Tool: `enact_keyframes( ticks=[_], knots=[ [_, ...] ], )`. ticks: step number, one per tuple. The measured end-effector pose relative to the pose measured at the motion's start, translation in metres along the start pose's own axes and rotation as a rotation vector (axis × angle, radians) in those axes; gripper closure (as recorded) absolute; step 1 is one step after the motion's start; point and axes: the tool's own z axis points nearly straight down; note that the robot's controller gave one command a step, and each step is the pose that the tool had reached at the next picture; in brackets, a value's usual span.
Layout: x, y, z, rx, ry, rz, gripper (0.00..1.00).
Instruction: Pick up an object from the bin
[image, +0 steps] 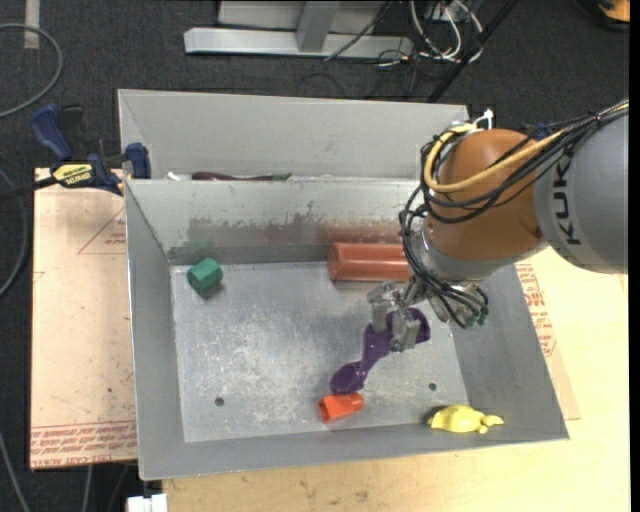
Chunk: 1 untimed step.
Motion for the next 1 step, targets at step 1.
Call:
enact_keyframes(
  ticks=[1],
  knots=[
    [0.0007,0.0001,-0.002,-0.001,0.002,0.0,1.0]
  ],
)
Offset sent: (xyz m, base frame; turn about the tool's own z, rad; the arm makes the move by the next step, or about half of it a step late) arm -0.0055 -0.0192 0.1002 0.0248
